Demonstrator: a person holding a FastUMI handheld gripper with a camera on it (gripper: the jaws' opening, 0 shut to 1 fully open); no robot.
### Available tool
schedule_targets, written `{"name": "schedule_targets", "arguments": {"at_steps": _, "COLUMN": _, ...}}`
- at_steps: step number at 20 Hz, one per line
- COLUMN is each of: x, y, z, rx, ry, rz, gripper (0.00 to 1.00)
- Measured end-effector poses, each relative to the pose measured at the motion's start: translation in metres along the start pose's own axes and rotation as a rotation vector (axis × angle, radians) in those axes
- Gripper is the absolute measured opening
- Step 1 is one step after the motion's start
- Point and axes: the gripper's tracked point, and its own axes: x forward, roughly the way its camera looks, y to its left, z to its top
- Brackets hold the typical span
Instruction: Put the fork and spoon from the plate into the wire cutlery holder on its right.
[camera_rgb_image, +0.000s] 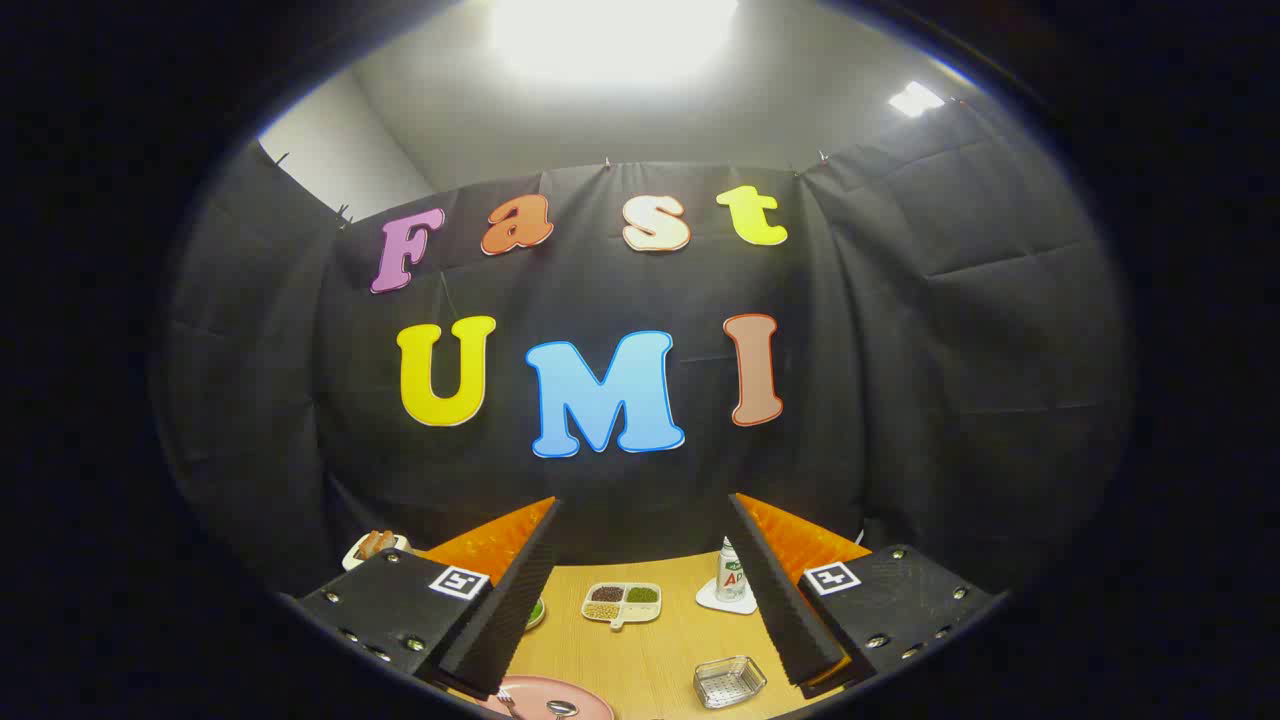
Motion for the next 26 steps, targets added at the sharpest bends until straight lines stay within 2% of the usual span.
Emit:
{"name": "schedule_targets", "arguments": {"at_steps": 14, "x": 0.013, "y": 0.016, "z": -0.025, "rx": -0.024, "ry": 0.057, "rz": 0.051, "gripper": 0.99}}
{"name": "schedule_targets", "arguments": {"at_steps": 20, "x": 0.020, "y": 0.043, "z": -0.086, "rx": -0.075, "ry": 0.190, "rz": 0.127, "gripper": 0.99}}
{"name": "schedule_targets", "arguments": {"at_steps": 26, "x": 0.014, "y": 0.074, "z": -0.174, "rx": -0.085, "ry": 0.389, "rz": 0.208, "gripper": 0.99}}
